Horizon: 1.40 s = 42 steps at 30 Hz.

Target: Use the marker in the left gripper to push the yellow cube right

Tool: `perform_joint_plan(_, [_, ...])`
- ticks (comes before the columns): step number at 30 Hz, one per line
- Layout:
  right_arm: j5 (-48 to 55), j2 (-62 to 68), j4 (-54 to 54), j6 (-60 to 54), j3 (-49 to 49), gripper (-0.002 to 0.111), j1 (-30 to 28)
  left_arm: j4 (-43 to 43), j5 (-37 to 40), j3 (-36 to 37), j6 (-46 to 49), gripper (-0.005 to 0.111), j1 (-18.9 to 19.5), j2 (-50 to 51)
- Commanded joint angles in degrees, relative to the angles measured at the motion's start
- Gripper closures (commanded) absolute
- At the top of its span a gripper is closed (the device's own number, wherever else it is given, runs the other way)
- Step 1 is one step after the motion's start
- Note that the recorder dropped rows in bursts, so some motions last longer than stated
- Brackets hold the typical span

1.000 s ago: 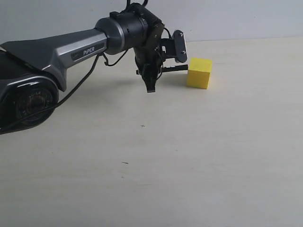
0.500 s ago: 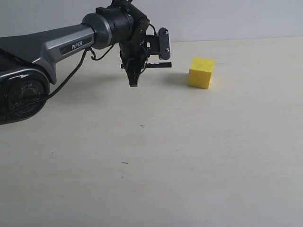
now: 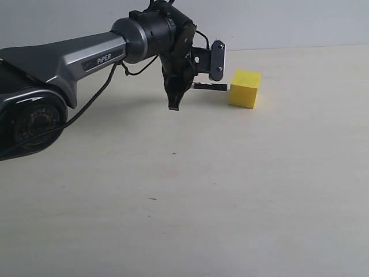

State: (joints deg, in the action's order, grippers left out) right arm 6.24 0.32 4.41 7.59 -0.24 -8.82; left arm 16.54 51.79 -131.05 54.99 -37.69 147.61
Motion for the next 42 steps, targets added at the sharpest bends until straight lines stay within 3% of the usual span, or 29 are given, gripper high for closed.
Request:
perform_joint_plan(1, [-0.1, -0.3, 0.2, 0.2, 0.2, 0.108, -0.2, 0.6, -0.7, -0.4, -1.8, 0.107, -0.7, -1.3])
perform_joint_plan(13, [-0.1, -0.3, 0.2, 0.2, 0.2, 0.108, -0.2, 0.3, 1.3, -0.4, -5.1, 0.107, -0.2, -1.7])
perform_joint_plan(21, [-0.1, -0.3, 0.2, 0.2, 0.2, 0.108, -0.2, 4.8, 1.0, -0.4, -9.0, 0.107, -1.0, -1.7])
perform_joint_plan(36, [-0.1, -0.3, 0.2, 0.2, 0.2, 0.108, -0.2, 8.8, 10.2, -0.3, -19.4, 0.107, -1.4, -2.5])
perform_joint_plan(42, [-0.1, -0.3, 0.2, 0.2, 0.2, 0.108, -0.2, 12.0, 7.1, 6.8, -25.0, 0.107, -1.4, -8.6])
